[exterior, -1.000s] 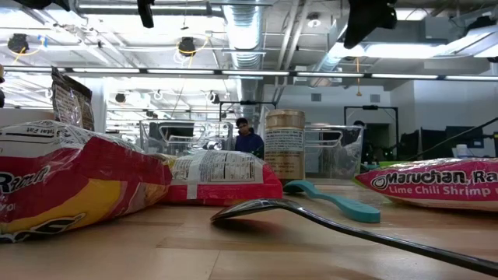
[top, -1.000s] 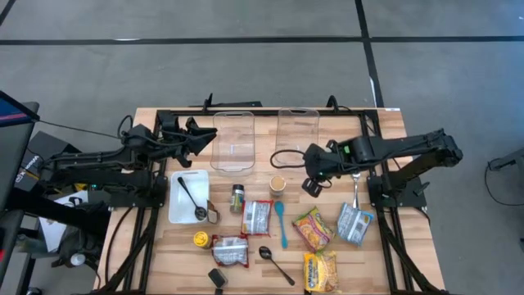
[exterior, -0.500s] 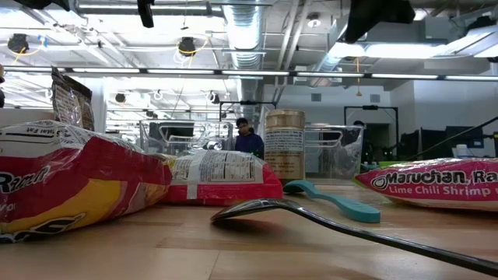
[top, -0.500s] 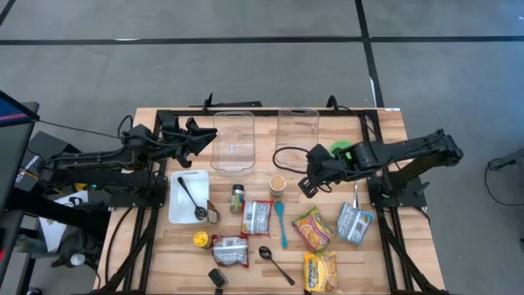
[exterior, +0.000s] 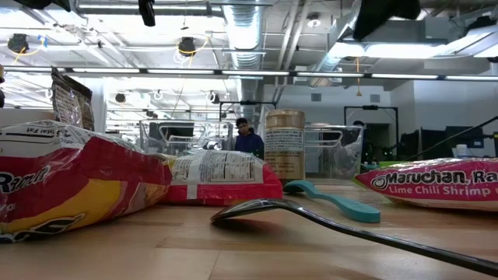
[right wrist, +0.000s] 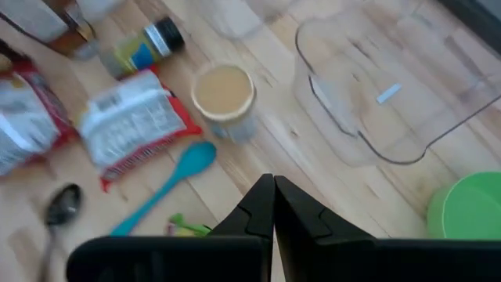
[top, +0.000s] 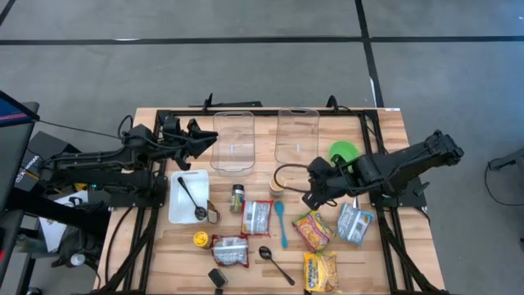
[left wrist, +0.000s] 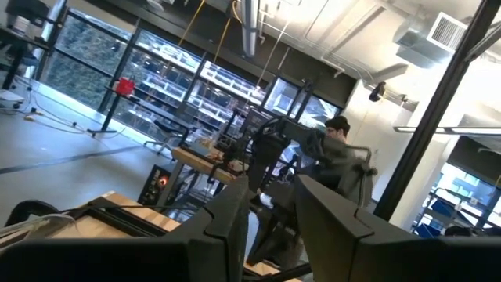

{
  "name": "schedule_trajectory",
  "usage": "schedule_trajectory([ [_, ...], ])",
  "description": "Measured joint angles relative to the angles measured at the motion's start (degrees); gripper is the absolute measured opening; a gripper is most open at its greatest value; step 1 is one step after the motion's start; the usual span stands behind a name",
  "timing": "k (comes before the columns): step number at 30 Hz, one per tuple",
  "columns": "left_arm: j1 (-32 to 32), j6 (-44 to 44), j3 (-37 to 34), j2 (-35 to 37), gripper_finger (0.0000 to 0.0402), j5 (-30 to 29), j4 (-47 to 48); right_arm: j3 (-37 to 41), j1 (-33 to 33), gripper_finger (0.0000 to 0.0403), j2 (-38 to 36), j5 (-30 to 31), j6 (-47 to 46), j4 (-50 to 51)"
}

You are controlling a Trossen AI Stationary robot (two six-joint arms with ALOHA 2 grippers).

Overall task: Pick & Place Food Item
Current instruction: Put the green noodle pack into the right transparent bin

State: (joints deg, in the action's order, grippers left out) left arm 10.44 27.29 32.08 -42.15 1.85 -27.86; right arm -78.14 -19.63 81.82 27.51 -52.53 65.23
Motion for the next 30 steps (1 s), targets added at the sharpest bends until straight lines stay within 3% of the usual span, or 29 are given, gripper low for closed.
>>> schedule_trajectory([
  [9, 0.0, 0.0, 0.0, 0.0, 0.0102, 0.0, 0.0, 10.5, -0.6, 0.0003, 0.0, -2.7, -3.1, -5.0],
  [17, 0.0, 0.0, 0.0, 0.0, 0.0102, 0.0, 0.0, 14.2, -0.6, 0.0003, 0.0, -14.8, -3.5, -6.9],
  [24, 0.0, 0.0, 0.0, 0.0, 0.0102, -0.1, 0.0, 18.3, -0.7, 0.0003, 0.0, -21.9, -3.0, -7.3],
  [30, 0.0, 0.0, 0.0, 0.0, 0.0102, -0.1, 0.0, 23.2, -0.6, 0.0003, 0.0, -23.2, -2.8, -15.5],
])
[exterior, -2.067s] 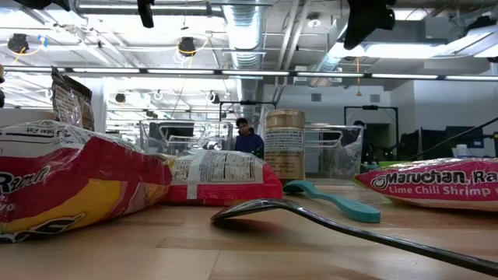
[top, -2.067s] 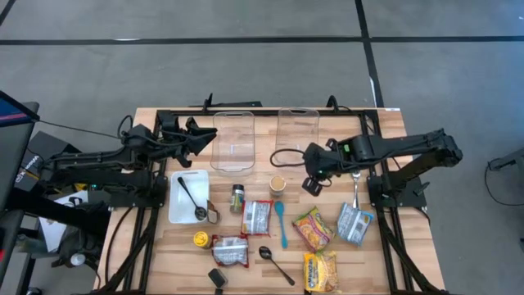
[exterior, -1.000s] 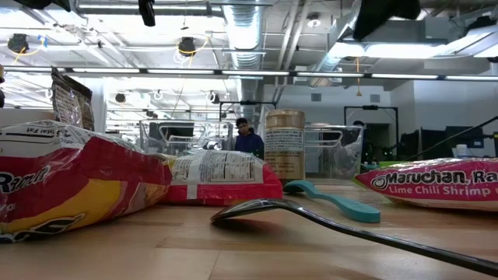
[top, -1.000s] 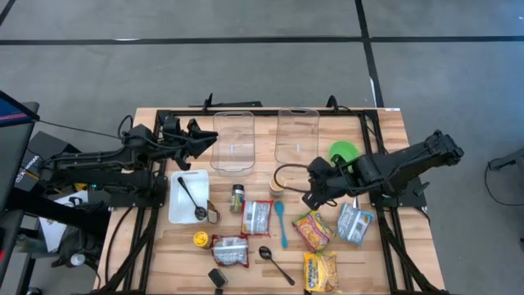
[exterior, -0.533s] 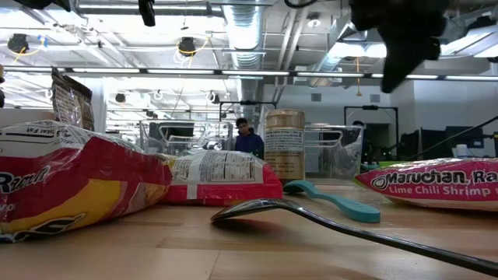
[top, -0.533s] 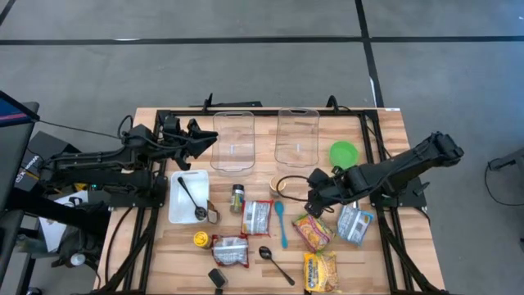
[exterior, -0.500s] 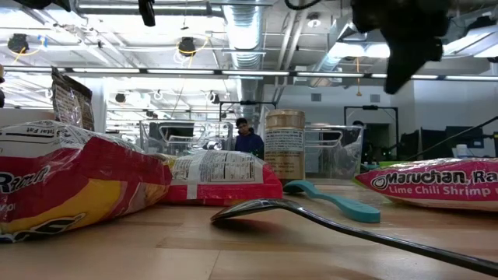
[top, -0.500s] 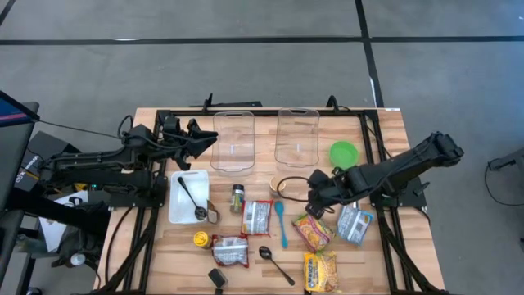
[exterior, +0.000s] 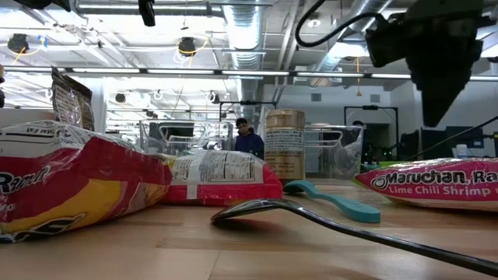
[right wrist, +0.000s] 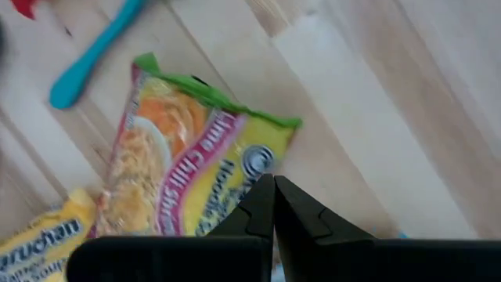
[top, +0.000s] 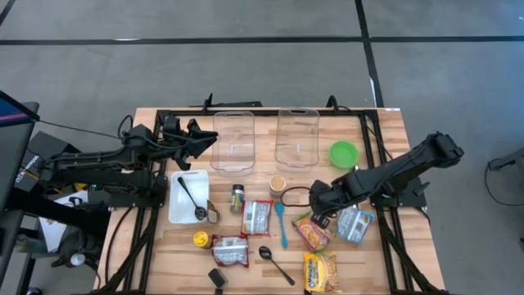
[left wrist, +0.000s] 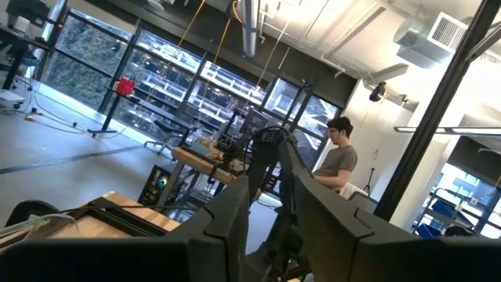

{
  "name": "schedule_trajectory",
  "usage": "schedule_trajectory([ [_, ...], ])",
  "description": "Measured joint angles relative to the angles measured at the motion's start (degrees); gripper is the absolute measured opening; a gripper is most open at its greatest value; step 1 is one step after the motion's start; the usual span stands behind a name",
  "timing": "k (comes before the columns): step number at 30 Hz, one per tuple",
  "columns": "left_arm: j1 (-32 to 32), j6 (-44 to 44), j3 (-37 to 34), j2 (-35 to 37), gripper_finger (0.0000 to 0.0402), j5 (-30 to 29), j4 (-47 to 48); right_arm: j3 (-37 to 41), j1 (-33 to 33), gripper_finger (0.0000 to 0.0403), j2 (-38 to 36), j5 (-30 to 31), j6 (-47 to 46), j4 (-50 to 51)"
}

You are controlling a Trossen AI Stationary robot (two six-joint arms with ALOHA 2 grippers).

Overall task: Pick & Place Food Item
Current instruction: Put the green noodle pack into the right transparent bin

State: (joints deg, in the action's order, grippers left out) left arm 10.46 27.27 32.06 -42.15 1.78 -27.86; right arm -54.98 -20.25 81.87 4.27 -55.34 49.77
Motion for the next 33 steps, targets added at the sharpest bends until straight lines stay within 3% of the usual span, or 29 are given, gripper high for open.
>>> schedule_trajectory([
  [14, 0.0, 0.0, 0.0, 0.0, 0.0102, 0.0, 0.0, 7.9, 4.0, 0.0003, 0.0, -0.2, 4.8, -5.8],
  [33, 0.0, 0.0, 0.0, 0.0, 0.0102, 0.0, 0.0, 11.9, 14.5, 0.0003, 0.0, -13.5, 29.9, -12.7],
])
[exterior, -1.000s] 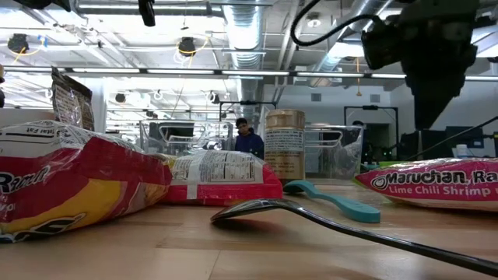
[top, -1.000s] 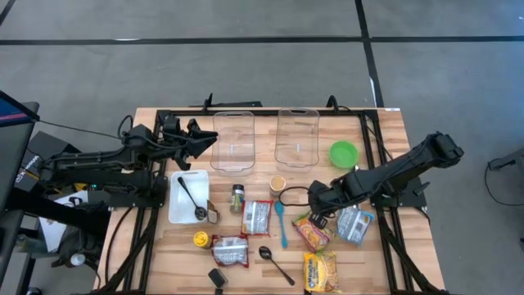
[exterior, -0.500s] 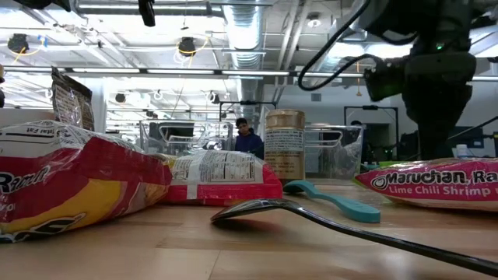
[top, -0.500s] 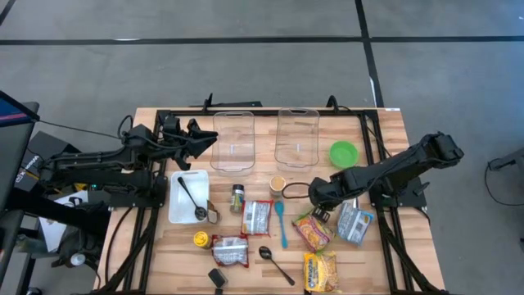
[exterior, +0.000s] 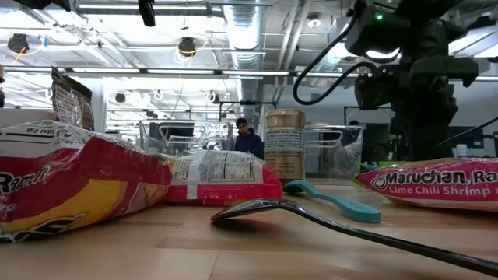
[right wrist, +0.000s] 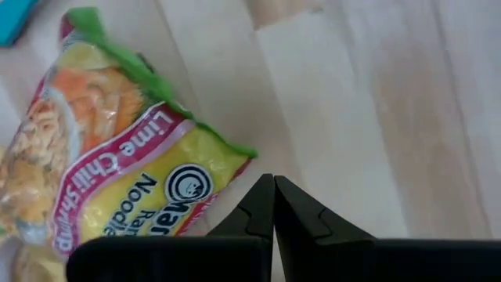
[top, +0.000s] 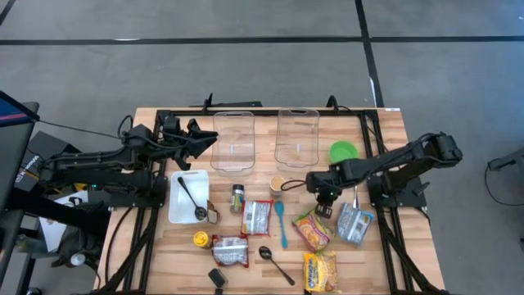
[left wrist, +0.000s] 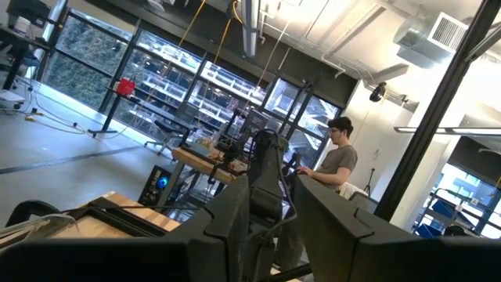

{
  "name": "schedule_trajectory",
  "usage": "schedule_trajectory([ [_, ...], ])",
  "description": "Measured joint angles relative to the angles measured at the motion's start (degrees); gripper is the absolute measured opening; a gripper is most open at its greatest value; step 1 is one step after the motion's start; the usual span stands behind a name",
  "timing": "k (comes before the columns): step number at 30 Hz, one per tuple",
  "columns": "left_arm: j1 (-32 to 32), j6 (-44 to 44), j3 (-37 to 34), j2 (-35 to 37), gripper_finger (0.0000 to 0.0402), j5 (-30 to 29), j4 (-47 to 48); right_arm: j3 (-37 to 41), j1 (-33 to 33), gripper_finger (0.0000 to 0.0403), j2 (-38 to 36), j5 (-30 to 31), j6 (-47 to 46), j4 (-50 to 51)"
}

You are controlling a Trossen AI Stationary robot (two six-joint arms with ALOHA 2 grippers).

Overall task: Pick & Place Food Item
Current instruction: Put the green noodle pack into the right transparent bin

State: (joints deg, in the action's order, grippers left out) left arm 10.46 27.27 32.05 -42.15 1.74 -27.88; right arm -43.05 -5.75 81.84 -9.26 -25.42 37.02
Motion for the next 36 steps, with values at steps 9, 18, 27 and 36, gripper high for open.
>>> schedule_trajectory([
  [9, 0.0, 0.0, 0.0, 0.0, 0.0102, 0.0, 0.0, 0.0, 3.1, 0.0003, 0.0, -6.3, 9.3, -1.5],
  [18, 0.0, 0.0, 0.0, 0.0, 0.0102, 0.0, 0.0, 0.0, 6.0, 0.0003, 0.0, -9.1, 15.2, -1.5],
  [27, 0.0, 0.0, 0.0, 0.0, 0.0102, 0.0, 0.0, 0.0, 5.9, 0.0003, 0.0, -9.1, 16.0, -1.5],
  [36, 0.0, 0.0, 0.0, 0.0, 0.0102, 0.0, 0.0, 0.0, 5.9, 0.002, 0.0, -9.0, 14.4, -1.5],
])
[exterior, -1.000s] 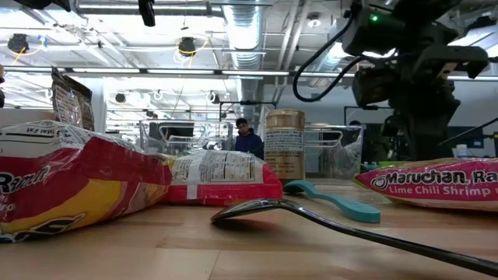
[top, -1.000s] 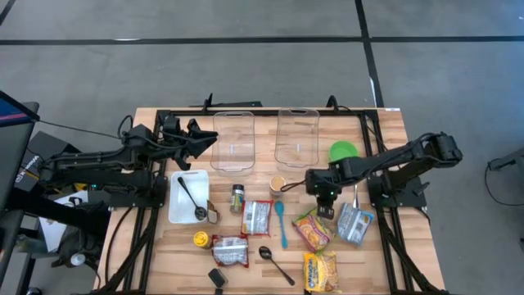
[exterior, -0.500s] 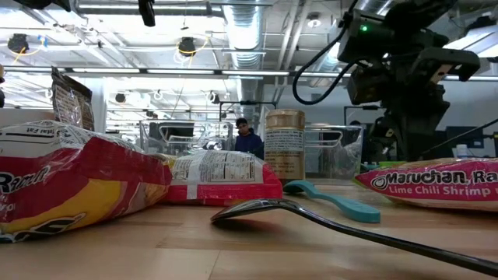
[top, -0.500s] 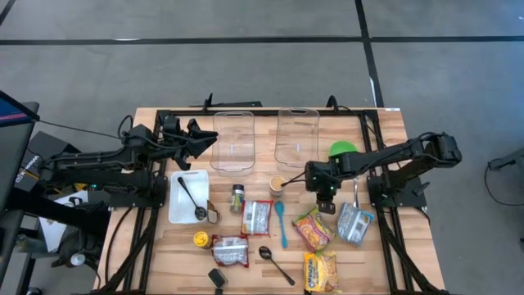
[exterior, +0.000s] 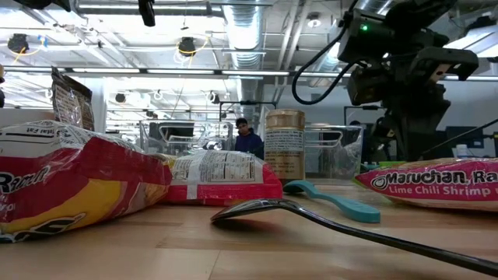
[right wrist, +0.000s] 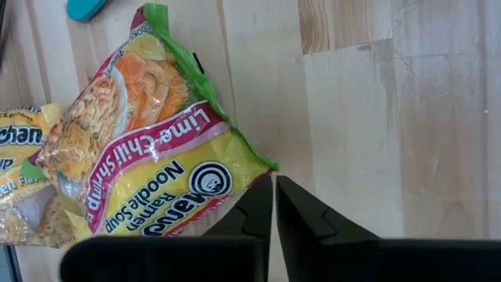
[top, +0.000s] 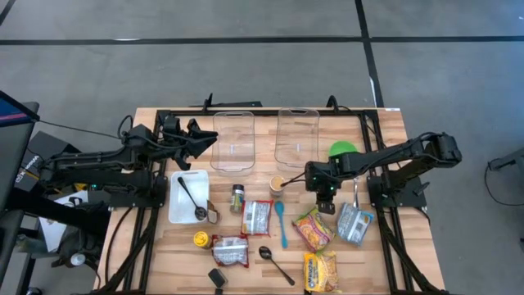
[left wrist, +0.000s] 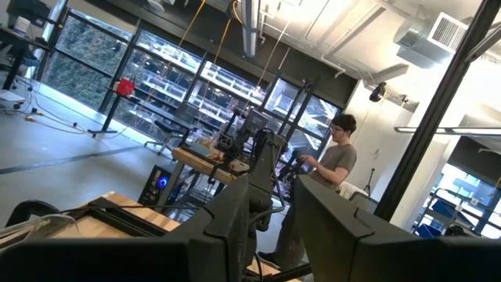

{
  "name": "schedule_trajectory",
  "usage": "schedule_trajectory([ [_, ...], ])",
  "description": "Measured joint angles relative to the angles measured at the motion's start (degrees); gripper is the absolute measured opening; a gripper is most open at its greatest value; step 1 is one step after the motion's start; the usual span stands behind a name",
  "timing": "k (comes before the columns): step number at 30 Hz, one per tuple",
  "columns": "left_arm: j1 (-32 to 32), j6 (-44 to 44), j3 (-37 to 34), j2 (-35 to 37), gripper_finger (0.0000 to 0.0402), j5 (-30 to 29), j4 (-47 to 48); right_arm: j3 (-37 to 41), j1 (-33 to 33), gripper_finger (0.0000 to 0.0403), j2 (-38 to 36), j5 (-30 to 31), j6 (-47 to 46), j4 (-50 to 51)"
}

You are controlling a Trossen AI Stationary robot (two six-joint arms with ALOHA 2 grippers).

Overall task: Pick & Place Food Item
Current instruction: Put the green noodle pack into the right transparent bin

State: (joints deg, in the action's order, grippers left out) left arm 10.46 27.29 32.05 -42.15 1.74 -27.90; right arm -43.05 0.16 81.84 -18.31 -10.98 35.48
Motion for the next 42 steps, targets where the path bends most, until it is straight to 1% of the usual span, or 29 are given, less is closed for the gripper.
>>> schedule_trajectory([
  [4, 0.0, 0.0, 0.0, 0.0, 0.0102, 0.0, 0.0, 0.0, 0.0, 0.0054, 0.0, 0.0, -0.2, 0.0],
  [9, 0.0, 0.0, 0.0, 0.0, 0.0102, 0.0, 0.0, 0.0, 0.0, 0.0109, 0.0, -0.2, 0.5, -0.1],
  [12, 0.0, 0.0, 0.0, 0.0, 0.0102, 0.0, 0.0, 0.0, 0.0, 0.0136, 0.0, -2.3, 2.9, -1.0],
  [18, 0.0, 0.0, 0.0, 0.0, 0.0102, 0.0, 0.0, 0.0, 0.1, 0.0169, 0.0, -3.7, 4.1, -3.2],
  [24, 0.0, 0.0, 0.0, 0.0, 0.0102, 0.0, 0.0, 0.5, 1.4, 0.0175, 0.0, -4.7, 4.5, -3.3],
  [30, 0.0, 0.0, 0.0, 0.0, 0.0102, 0.0, 0.0, 4.8, 2.3, 0.0174, 0.0, -6.3, 3.6, -6.1],
  [37, 0.0, 0.0, 0.0, 0.0, 0.0102, 0.0, 0.0, 5.8, 2.3, 0.0158, 0.0, -7.4, 2.0, -11.3],
  [42, 0.0, 0.0, 0.0, 0.0, 0.0102, 0.0, 0.0, 5.8, 2.6, 0.0153, 0.0, -7.5, 2.2, -11.2],
])
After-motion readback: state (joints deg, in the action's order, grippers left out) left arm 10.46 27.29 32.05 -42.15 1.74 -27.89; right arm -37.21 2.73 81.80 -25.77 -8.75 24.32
